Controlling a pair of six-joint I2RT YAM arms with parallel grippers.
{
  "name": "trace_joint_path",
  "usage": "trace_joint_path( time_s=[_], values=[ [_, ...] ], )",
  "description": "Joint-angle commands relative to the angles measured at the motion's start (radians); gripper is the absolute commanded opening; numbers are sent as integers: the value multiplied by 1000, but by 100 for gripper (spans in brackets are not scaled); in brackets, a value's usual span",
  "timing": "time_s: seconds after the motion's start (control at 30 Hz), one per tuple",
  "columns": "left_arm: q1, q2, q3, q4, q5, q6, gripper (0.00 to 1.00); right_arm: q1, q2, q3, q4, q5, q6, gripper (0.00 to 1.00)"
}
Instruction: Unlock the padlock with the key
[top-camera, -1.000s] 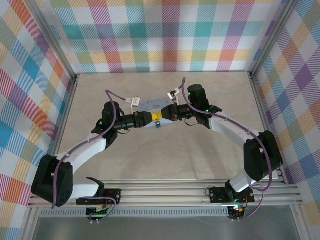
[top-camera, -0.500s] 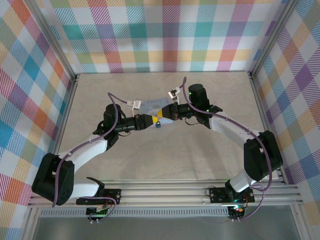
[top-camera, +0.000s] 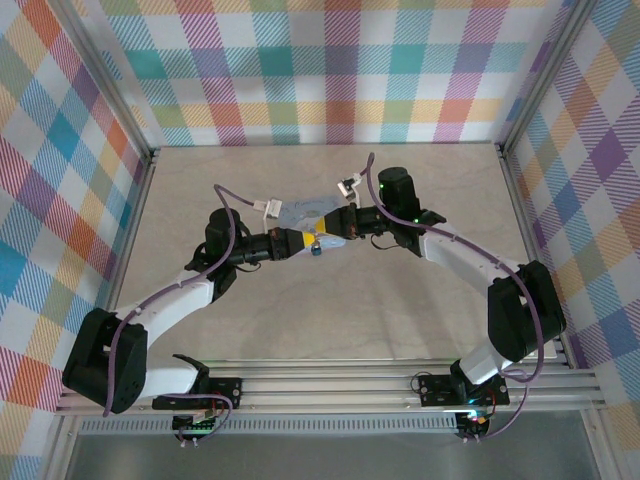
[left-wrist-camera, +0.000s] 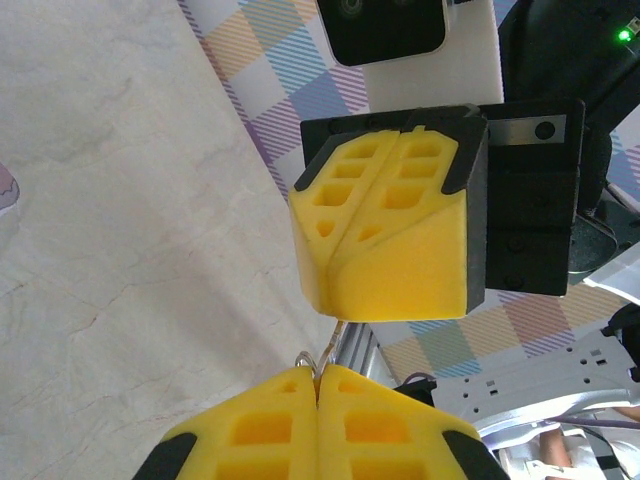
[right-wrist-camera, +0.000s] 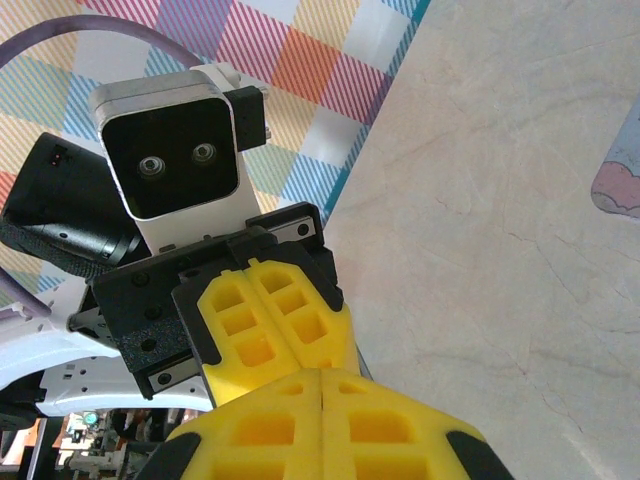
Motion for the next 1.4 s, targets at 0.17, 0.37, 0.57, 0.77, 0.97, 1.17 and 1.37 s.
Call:
trace_joint_path(
  time_s=[0.17,0.37,0.57,0.77,0.97,1.17,1.37],
  values=[
    [-5,-97,-53,-226,-127,125,0,0,-9,-8,-69,107,-41,49],
    [-5,-157,-118,-331,-230,175,0,34,22,-11,-291,433,-101,51],
    [-5,-217,-162,-491,-384,223,0,158,143,38,-413,724,-76,47],
    [-5,-214,-200,-491,-425,226,0,264,275,124,-421,980,-53,54],
    [-4,-214,-199,-522,-419,255,0,291,356,168,-371,1144,-42,55],
    [-4,-246,-229,-528,-435,281,0,304,417,224,-363,1216,-62,55],
    [-5,-263,-246,-524,-444,286,0,311,467,284,-381,1251,-89,53]
  ],
)
